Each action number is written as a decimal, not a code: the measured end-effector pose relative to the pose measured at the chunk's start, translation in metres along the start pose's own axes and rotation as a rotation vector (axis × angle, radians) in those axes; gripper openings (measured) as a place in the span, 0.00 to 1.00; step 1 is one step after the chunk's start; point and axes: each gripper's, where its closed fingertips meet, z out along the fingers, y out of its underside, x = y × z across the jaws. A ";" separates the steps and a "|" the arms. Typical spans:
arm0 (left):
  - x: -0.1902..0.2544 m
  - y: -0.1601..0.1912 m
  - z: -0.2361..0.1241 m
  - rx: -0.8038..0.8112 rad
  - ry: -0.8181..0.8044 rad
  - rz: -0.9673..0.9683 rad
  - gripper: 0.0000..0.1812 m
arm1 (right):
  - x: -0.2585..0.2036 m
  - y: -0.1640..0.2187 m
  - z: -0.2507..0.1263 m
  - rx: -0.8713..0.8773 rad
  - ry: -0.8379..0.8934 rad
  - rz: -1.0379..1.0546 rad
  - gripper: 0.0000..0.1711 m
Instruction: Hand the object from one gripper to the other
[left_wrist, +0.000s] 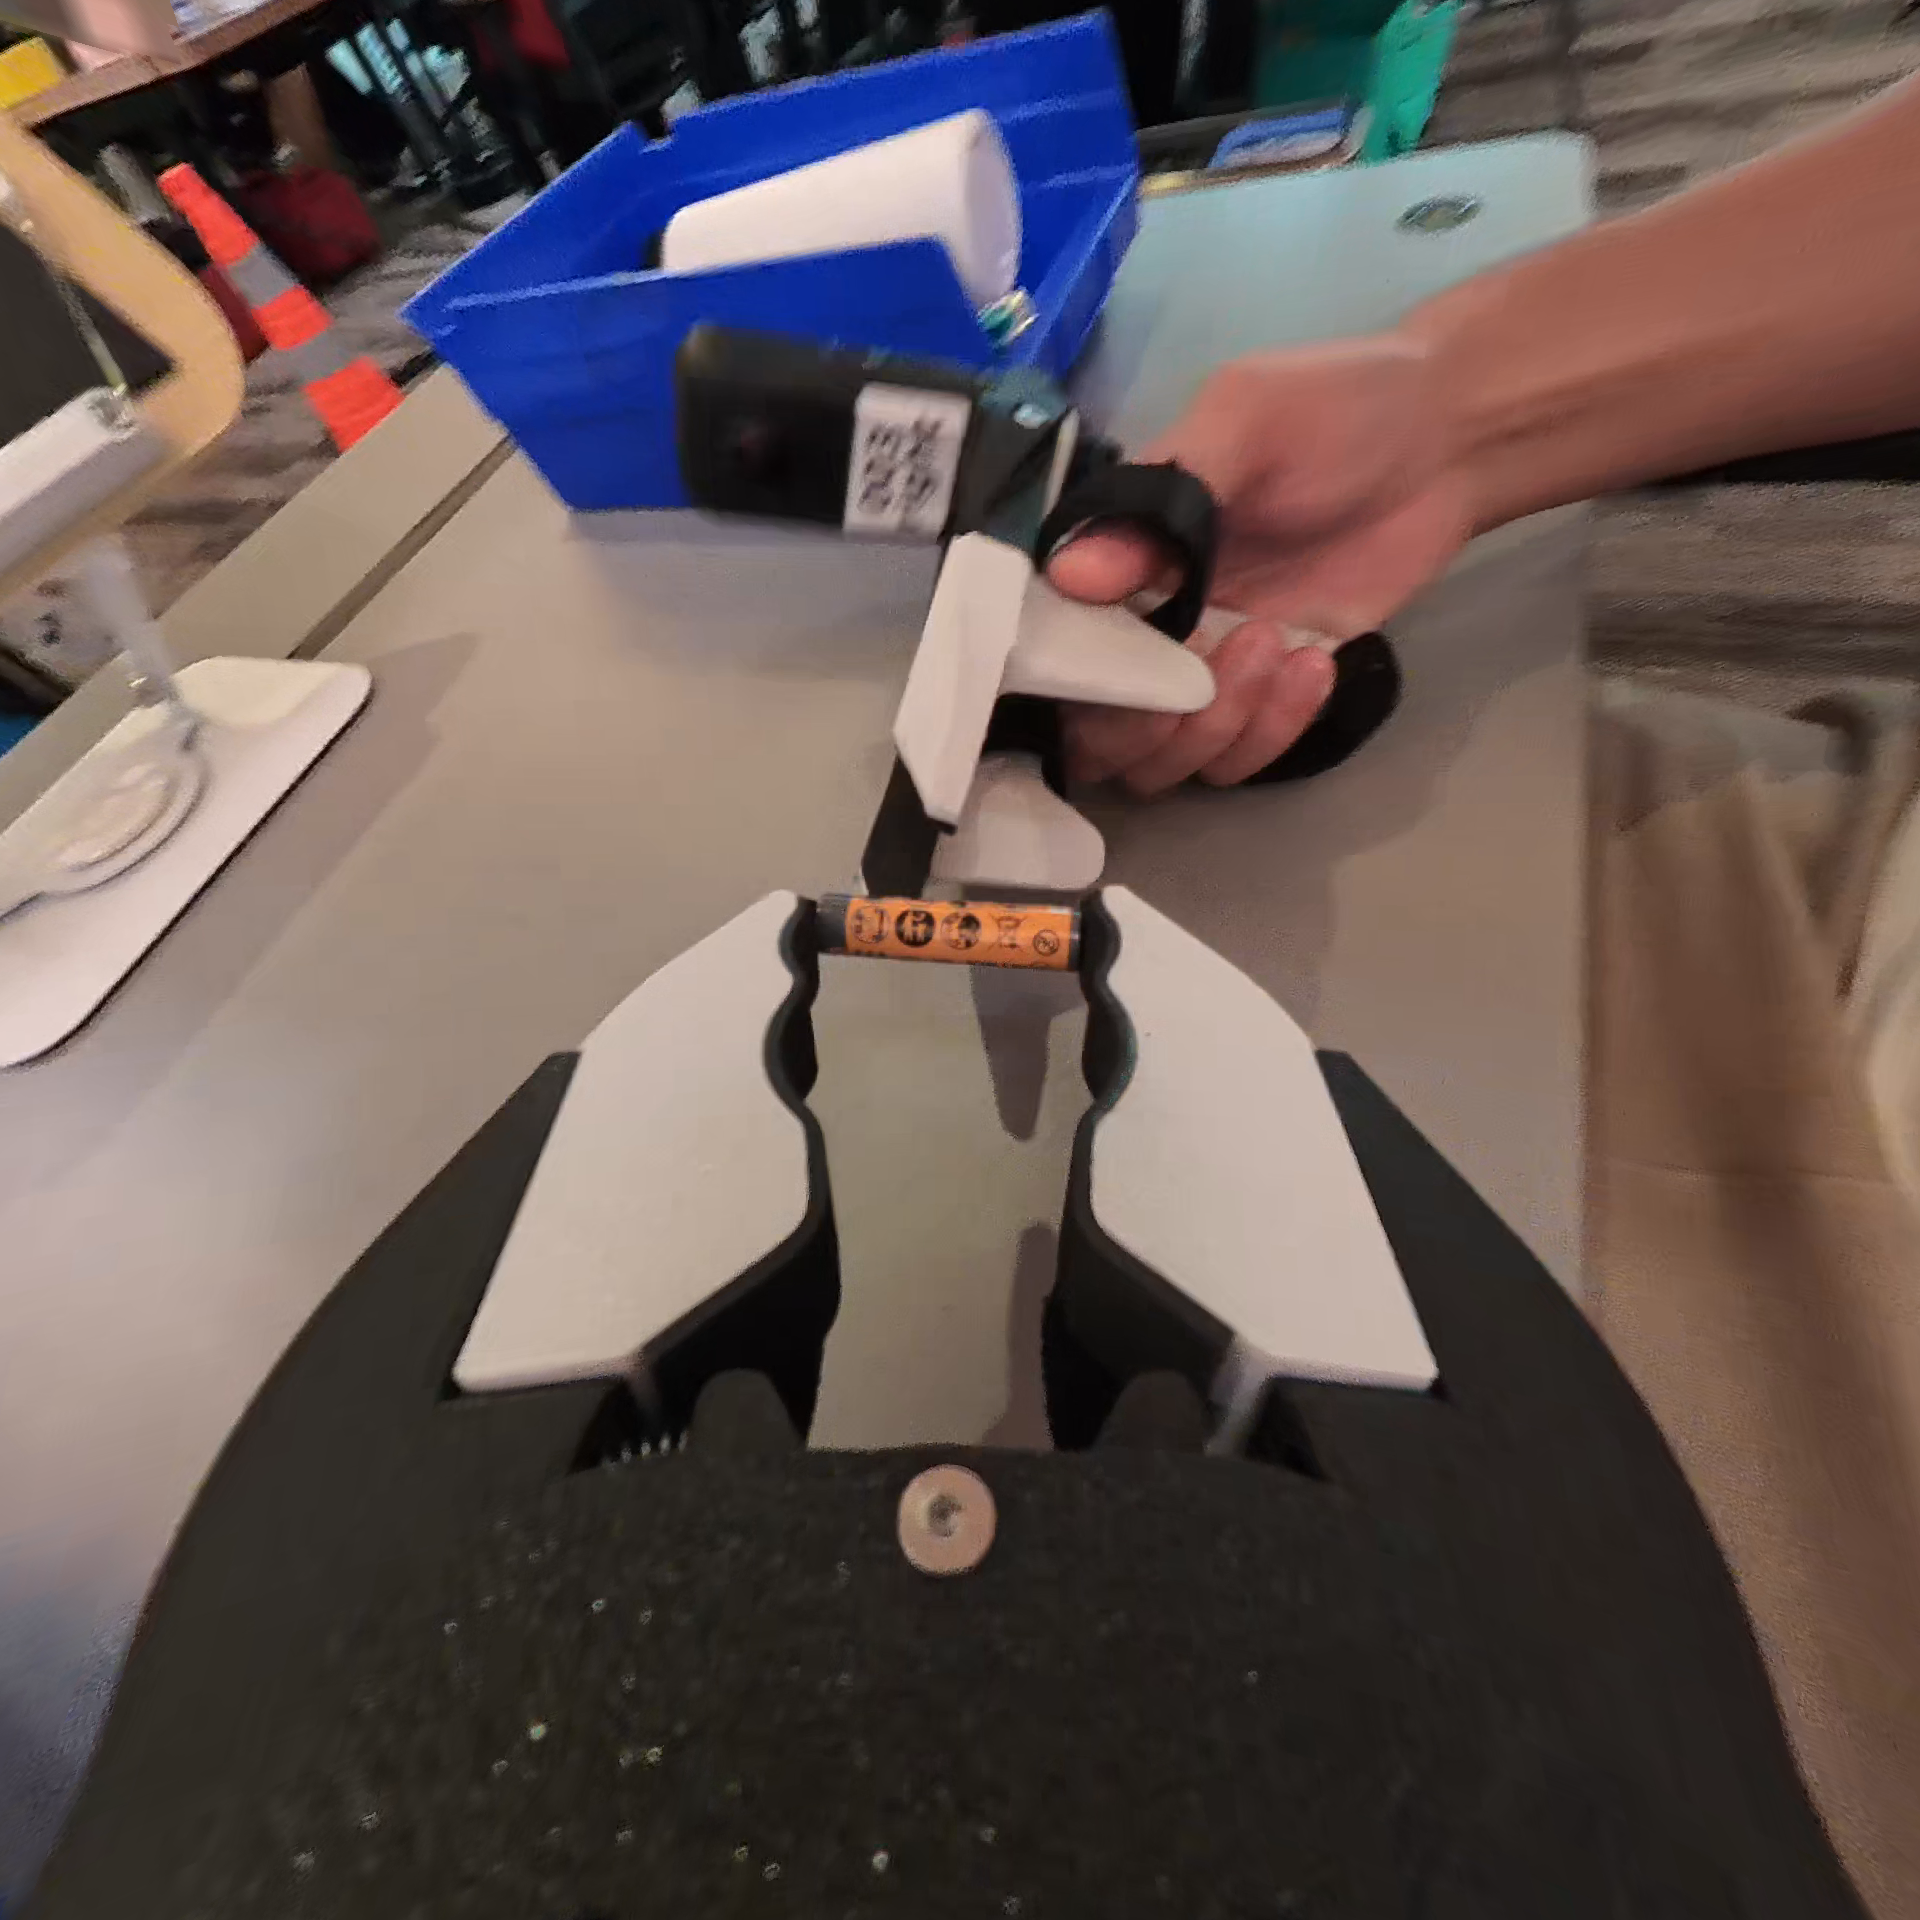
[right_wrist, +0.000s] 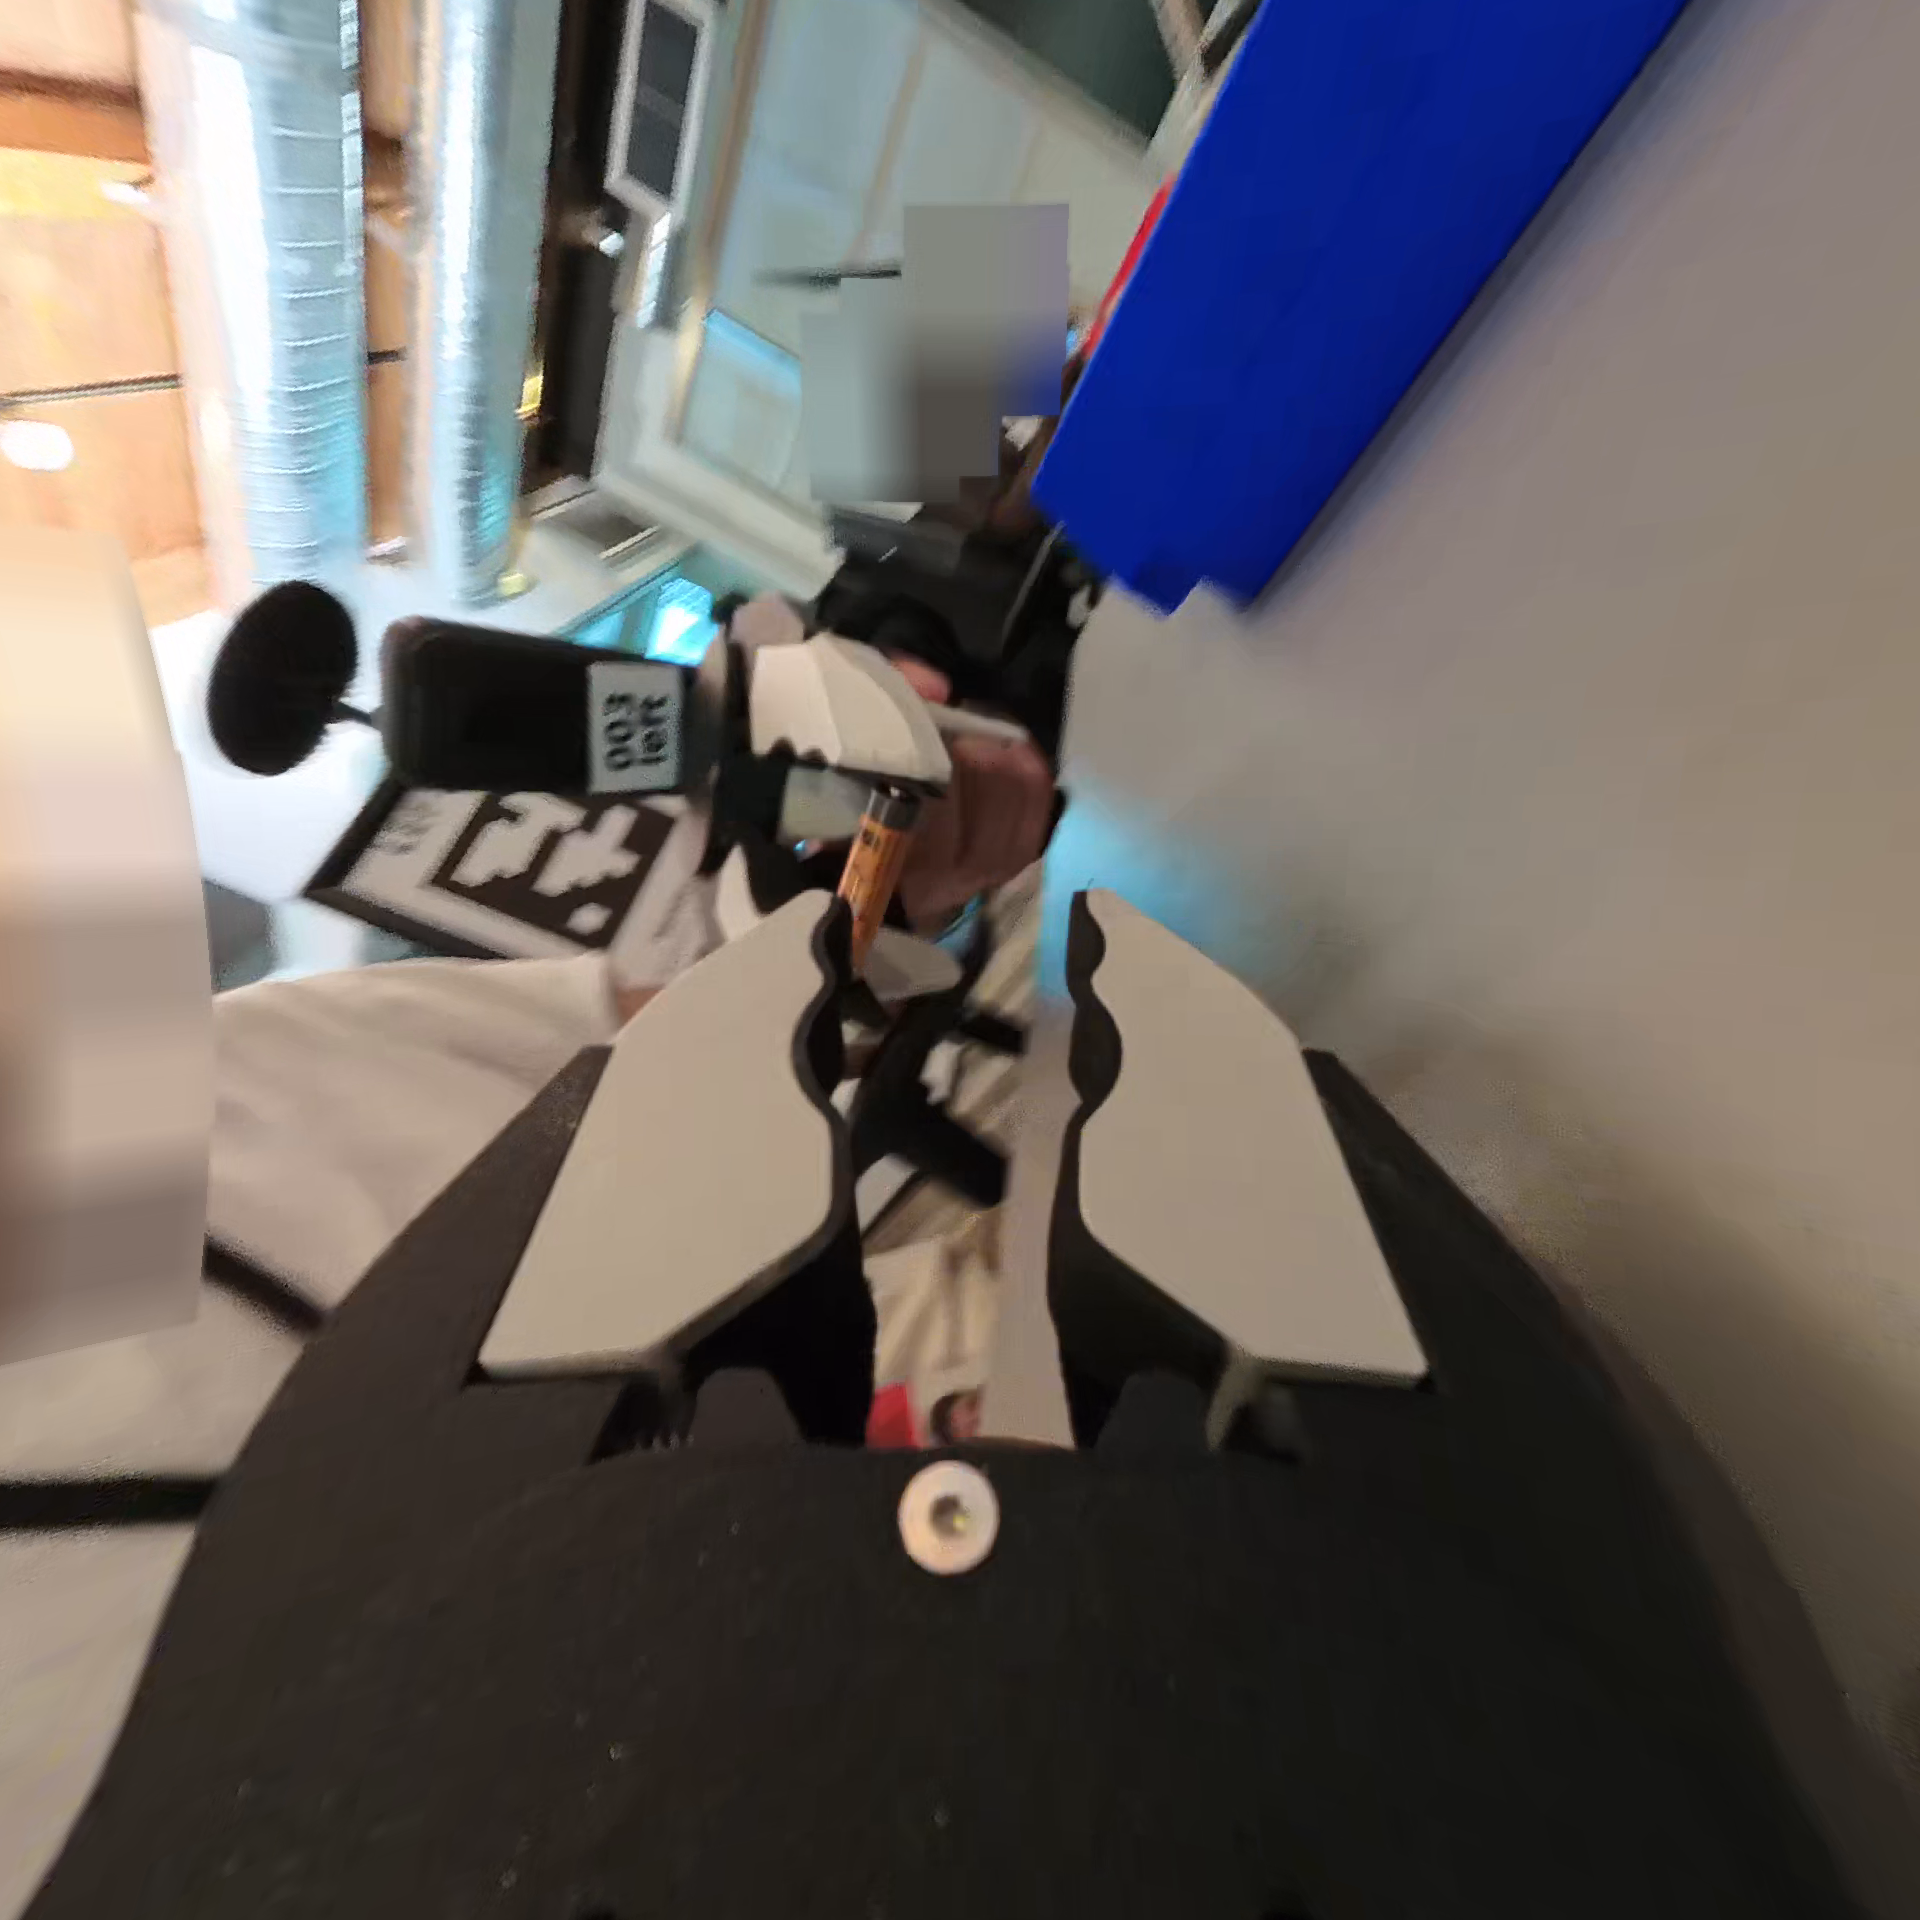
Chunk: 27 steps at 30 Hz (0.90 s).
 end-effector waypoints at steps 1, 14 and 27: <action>-0.005 0.004 0.000 -0.021 -0.028 0.005 0.27 | 0.003 -0.006 0.000 0.043 0.055 -0.062 0.22; -0.014 0.036 0.012 -0.273 -0.199 0.245 0.27 | 0.020 0.004 0.019 0.013 0.355 -0.243 0.11; -0.015 0.037 0.016 -0.332 -0.289 0.421 0.27 | 0.020 0.009 0.019 -0.027 0.360 -0.222 0.06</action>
